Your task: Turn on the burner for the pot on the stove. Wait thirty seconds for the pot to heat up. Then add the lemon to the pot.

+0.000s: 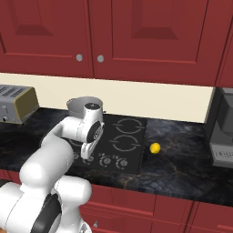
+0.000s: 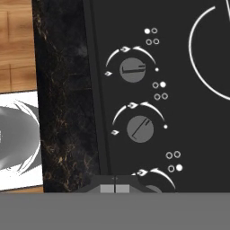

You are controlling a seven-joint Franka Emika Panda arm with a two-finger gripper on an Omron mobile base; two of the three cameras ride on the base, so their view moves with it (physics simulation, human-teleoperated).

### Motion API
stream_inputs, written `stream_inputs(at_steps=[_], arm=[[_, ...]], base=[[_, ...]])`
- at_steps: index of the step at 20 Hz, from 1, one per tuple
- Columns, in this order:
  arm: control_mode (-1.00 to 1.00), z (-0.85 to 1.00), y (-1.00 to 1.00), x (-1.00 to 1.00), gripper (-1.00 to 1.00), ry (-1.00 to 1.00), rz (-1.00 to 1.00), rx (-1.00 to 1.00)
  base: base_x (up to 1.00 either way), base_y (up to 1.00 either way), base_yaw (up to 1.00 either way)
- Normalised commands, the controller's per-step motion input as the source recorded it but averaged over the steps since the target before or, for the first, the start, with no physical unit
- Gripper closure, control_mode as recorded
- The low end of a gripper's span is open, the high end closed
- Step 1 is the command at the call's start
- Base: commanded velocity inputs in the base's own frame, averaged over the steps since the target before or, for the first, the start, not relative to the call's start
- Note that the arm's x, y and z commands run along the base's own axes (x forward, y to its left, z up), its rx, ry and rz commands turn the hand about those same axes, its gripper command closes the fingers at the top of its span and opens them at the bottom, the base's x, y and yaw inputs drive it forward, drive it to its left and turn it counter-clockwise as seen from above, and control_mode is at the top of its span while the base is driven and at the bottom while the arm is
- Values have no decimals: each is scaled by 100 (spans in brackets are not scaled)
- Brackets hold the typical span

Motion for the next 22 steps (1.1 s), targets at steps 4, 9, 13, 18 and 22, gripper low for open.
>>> stream_inputs(at_steps=[4,9,13,18,22], arm=[[-100,0,0,0,100,0,0,0],[-100,0,0,0,100,0,0,0],[-100,0,0,0,100,0,0,0],[-100,0,0,0,100,0,0,0],[-100,0,0,0,100,0,0,0]], base=[[0,0,0],[0,0,0],[0,0,0],[0,0,0],[0,0,0]])
